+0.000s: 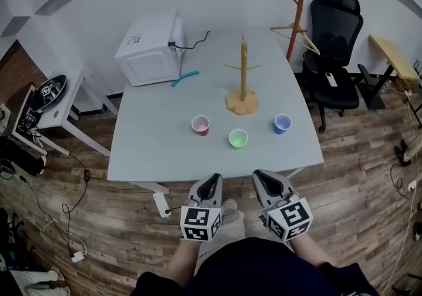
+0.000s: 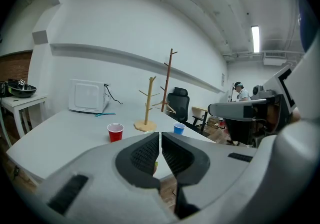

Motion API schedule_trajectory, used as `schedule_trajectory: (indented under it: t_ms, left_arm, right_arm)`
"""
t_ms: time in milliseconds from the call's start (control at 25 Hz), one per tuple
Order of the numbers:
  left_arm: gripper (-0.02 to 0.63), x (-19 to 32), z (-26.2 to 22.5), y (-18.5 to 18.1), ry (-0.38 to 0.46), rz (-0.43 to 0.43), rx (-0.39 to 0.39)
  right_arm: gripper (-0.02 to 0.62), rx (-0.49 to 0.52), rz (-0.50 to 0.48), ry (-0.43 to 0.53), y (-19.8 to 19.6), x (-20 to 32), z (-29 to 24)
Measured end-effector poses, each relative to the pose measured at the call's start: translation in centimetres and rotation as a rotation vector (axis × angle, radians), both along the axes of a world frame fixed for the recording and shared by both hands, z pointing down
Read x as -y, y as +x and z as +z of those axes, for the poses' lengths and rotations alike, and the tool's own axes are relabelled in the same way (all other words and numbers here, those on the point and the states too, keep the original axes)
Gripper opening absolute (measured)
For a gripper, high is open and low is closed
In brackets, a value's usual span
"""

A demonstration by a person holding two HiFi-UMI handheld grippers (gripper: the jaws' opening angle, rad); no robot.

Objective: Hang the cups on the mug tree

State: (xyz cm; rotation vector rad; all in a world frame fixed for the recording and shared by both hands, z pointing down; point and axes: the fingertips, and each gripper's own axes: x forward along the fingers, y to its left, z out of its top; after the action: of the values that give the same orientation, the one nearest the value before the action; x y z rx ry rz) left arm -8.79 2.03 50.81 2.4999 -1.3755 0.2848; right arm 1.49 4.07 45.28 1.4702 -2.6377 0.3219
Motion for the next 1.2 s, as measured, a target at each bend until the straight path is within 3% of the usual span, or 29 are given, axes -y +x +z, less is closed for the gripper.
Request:
schedule_trajectory:
  t_ms: [480,600,1200]
  left_arm:
    - [0.023,5.1,1.2,-1.7,-0.034,-0.031,0.015]
    - [0.109,6.3,1.6,-2.4,-0.043,-0.051,0.015]
    - [0.218,12.0,4.5,-5.4,-0.069,-0.086,0.061]
  right_arm:
    - [0.029,-0.01,-0.007,0.006,-0.5,4.4,-1.4]
    - [0.029,-0.013,-0.014,0.006,-0.9,5.4,-1.6]
    - [0.03,-0.016,-0.005,0.0,-2.5,10.2,-1.4]
